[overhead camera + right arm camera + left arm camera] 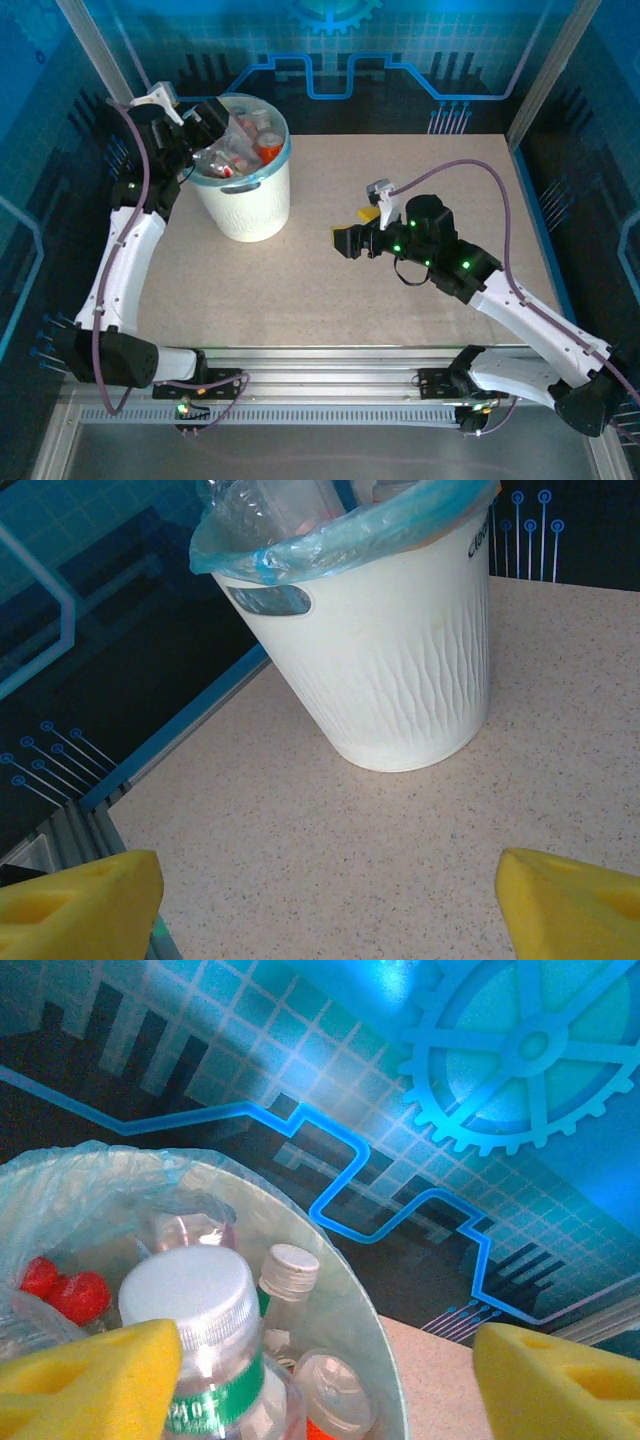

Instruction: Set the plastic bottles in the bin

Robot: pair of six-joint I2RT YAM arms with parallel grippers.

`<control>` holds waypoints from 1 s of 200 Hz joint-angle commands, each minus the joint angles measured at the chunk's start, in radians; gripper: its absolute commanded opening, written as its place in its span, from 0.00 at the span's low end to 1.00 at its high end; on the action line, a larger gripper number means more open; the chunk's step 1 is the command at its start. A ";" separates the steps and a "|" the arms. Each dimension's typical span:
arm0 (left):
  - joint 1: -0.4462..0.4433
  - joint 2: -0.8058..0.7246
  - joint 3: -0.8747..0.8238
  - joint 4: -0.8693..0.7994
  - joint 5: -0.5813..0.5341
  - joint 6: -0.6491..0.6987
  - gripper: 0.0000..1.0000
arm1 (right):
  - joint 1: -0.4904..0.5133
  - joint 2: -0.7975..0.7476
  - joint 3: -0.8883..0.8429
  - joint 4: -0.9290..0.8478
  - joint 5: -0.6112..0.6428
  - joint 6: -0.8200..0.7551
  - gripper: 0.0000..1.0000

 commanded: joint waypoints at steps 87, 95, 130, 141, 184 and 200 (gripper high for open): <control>-0.114 0.213 0.150 -0.217 0.141 0.178 0.53 | 0.019 0.059 0.037 -0.024 0.009 0.006 0.86; -0.114 0.214 0.215 -0.254 0.147 0.192 0.52 | 0.023 0.068 0.061 -0.042 0.003 -0.003 0.86; -0.109 0.215 0.504 -0.355 0.063 0.254 0.50 | 0.034 0.050 0.000 0.071 0.053 -0.024 0.86; -0.098 0.223 0.549 -0.377 0.033 0.262 0.48 | 0.034 0.056 -0.003 0.076 0.063 -0.029 0.86; -0.066 0.344 0.647 -0.434 0.026 0.255 0.45 | 0.035 0.098 0.058 -0.012 0.026 -0.121 0.86; -0.067 0.446 0.737 -0.484 0.026 0.269 0.43 | 0.035 0.099 0.058 -0.011 0.017 -0.114 0.86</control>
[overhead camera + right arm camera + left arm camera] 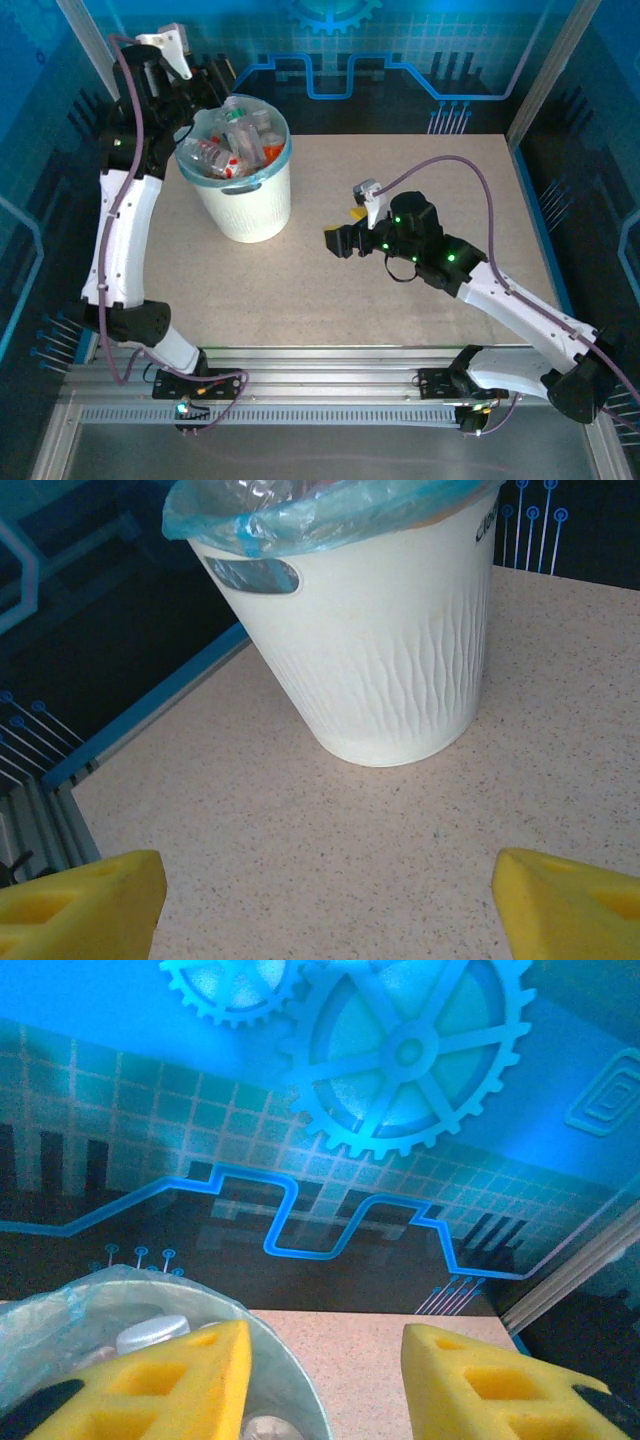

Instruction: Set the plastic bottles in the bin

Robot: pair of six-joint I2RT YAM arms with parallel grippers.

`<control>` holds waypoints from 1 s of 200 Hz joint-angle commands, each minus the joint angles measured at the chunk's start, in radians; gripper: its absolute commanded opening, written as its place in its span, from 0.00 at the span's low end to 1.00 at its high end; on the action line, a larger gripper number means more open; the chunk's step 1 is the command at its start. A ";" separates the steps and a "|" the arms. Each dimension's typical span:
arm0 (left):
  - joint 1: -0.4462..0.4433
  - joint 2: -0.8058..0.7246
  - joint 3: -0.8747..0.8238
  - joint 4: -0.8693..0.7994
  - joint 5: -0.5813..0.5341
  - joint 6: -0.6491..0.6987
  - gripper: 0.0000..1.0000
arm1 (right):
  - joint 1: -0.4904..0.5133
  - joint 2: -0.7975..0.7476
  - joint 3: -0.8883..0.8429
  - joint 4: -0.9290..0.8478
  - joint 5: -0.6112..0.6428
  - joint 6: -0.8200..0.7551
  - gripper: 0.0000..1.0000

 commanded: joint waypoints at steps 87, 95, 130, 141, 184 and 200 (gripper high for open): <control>-0.016 0.141 -0.229 -0.045 0.006 0.053 0.40 | 0.013 -0.091 -0.076 0.021 0.044 0.051 0.85; -0.015 0.132 -0.222 -0.047 0.003 0.056 0.40 | 0.013 -0.091 -0.066 0.009 0.047 0.044 0.85; -0.014 0.093 -0.129 -0.051 -0.013 0.056 0.50 | 0.014 -0.075 -0.011 -0.033 0.067 0.038 0.85; -0.013 0.082 -0.087 -0.052 -0.020 0.056 0.58 | 0.014 -0.075 0.001 -0.041 0.098 0.055 0.86; -0.014 -0.108 -0.114 0.000 -0.088 0.067 0.64 | 0.003 -0.092 0.008 -0.063 0.333 0.083 0.88; -0.014 -0.309 -0.393 0.172 -0.159 0.085 0.65 | -0.044 -0.083 0.028 -0.112 0.445 0.092 0.89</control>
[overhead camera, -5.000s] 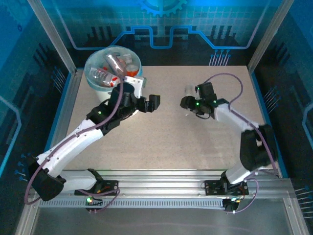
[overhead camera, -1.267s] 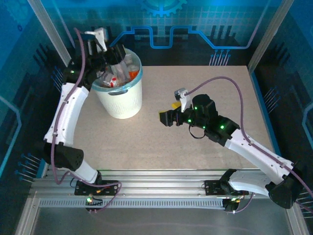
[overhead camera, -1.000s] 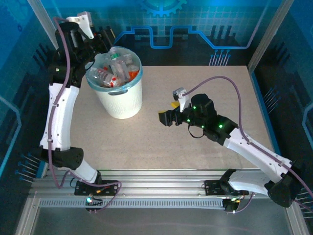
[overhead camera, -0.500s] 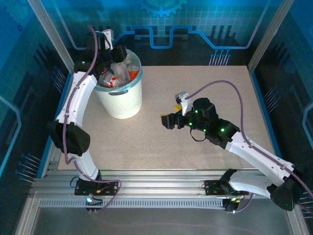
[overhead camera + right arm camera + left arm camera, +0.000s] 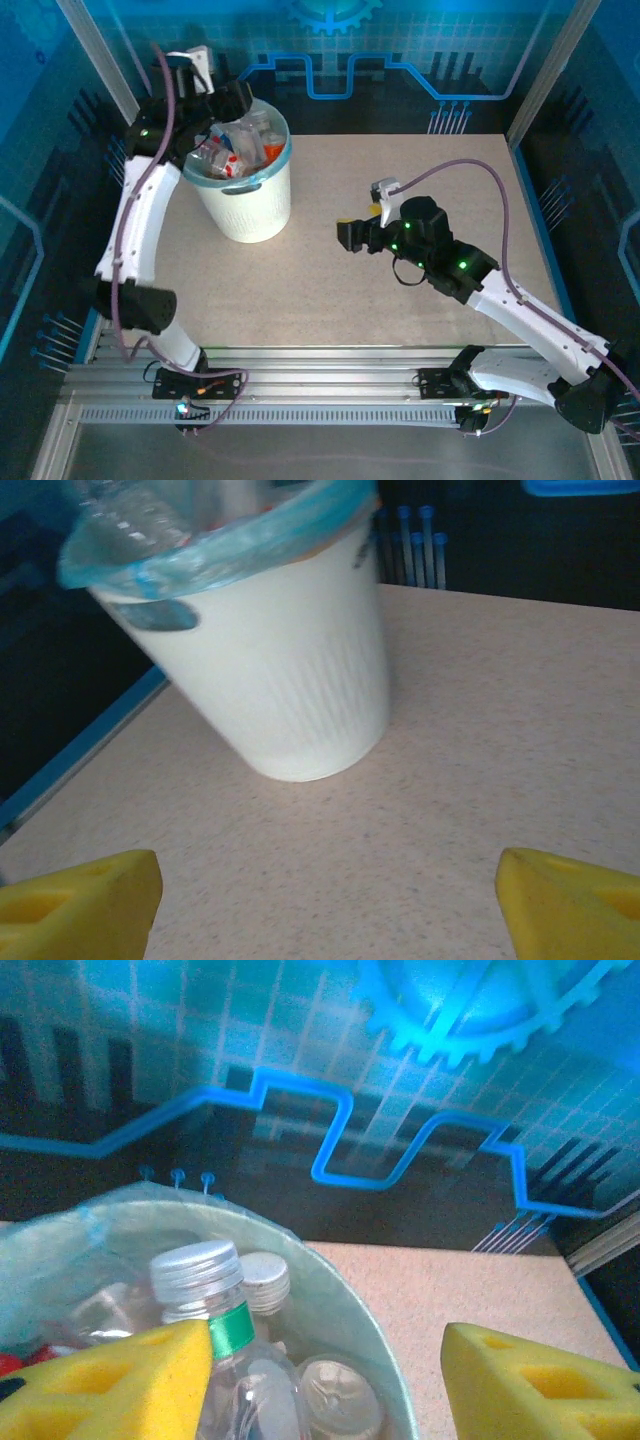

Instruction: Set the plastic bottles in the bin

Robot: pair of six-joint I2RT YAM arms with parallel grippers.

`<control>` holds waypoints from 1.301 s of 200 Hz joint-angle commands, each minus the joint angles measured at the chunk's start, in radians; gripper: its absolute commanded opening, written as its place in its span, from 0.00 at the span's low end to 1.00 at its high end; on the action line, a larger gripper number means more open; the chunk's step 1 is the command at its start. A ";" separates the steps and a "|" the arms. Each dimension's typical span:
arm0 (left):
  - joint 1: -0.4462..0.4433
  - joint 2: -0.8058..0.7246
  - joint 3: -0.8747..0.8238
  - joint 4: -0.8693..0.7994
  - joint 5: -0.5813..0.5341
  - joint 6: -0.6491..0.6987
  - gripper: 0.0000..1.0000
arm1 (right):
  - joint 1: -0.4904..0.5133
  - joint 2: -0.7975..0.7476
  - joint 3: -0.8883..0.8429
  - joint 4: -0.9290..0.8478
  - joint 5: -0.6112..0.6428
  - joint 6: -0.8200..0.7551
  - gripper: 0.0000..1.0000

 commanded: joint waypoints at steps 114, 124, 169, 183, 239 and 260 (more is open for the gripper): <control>0.002 -0.812 -1.740 1.063 -0.560 0.155 0.70 | -0.592 0.199 -0.477 0.617 0.228 -0.281 0.91; 0.004 -0.725 -1.776 1.183 -0.548 0.164 0.74 | -0.609 0.251 -0.515 0.715 0.206 -0.304 0.91; 0.056 -0.263 -1.805 1.696 -0.307 0.219 0.83 | -0.681 0.453 -0.591 1.036 -0.156 -0.392 0.89; 0.065 -0.164 -1.785 1.774 -0.259 0.244 0.87 | -0.687 0.447 -0.605 1.048 -0.194 -0.401 0.89; 0.092 -0.041 -1.650 1.628 -0.283 0.206 0.99 | -0.678 0.447 -0.589 1.014 -0.090 -0.367 0.97; 0.082 -0.038 -1.627 1.587 -0.281 0.219 0.99 | -0.667 0.448 -0.586 1.015 -0.071 -0.370 1.00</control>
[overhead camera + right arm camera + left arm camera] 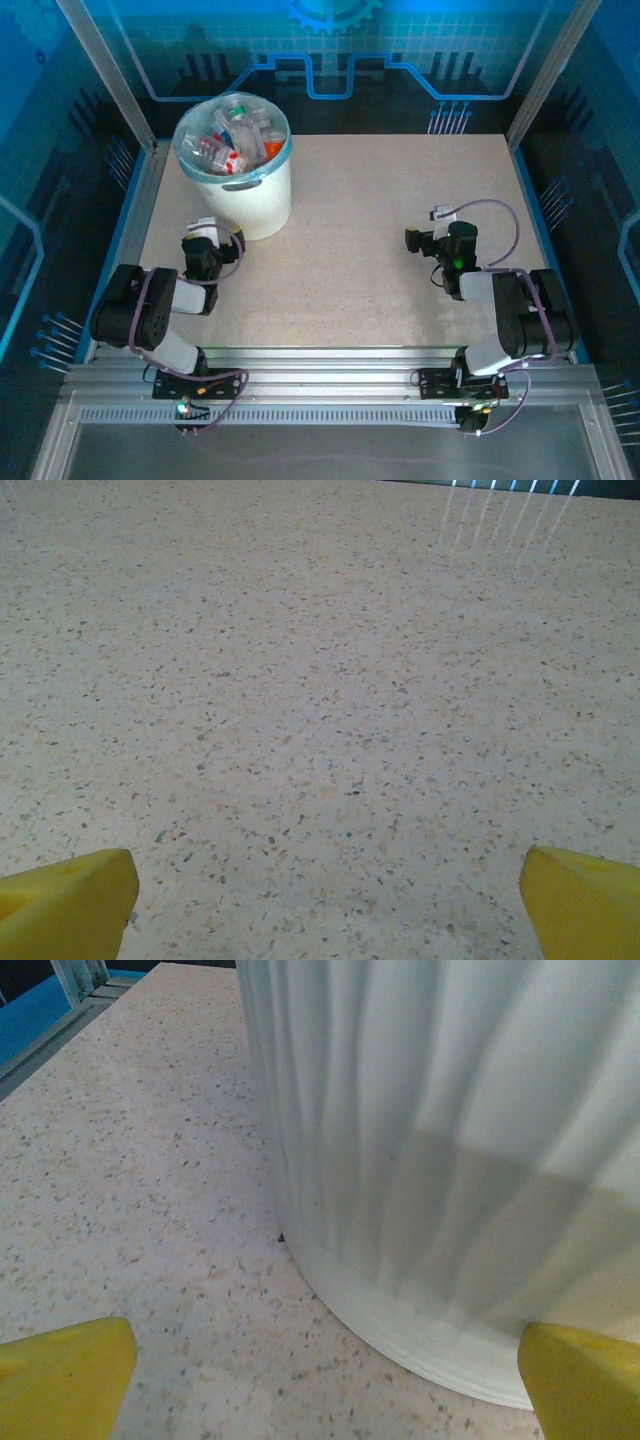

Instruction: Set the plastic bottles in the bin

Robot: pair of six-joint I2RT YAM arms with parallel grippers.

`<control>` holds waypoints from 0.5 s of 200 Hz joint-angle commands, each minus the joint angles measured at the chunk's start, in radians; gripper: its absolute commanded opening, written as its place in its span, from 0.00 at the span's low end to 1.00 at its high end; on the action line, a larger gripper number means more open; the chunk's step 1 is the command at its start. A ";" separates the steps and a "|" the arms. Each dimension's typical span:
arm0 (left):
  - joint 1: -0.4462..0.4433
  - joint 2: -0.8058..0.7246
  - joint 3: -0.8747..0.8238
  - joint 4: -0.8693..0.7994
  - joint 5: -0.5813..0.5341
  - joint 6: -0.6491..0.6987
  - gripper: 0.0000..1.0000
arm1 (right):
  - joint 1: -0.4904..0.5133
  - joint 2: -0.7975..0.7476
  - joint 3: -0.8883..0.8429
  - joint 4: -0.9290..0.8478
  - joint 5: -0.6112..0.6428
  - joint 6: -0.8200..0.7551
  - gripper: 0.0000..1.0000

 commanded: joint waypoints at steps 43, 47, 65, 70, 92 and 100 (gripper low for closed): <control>0.001 -0.004 0.062 -0.002 0.002 0.011 0.99 | 0.009 0.004 0.013 0.048 0.038 -0.011 1.00; 0.000 -0.004 0.062 -0.002 0.002 0.010 0.99 | 0.010 0.004 0.012 0.048 0.037 -0.010 1.00; 0.000 -0.005 0.062 -0.003 0.002 0.011 0.99 | 0.009 0.004 0.013 0.048 0.037 -0.010 1.00; 0.000 -0.004 0.062 -0.004 0.004 0.012 0.99 | 0.009 0.004 0.013 0.048 0.037 -0.011 1.00; 0.001 -0.005 0.063 -0.005 0.010 0.014 0.99 | 0.010 0.004 0.012 0.048 0.038 -0.011 1.00; 0.000 -0.004 0.064 -0.006 0.016 0.014 0.99 | 0.009 0.004 0.013 0.048 0.037 -0.011 1.00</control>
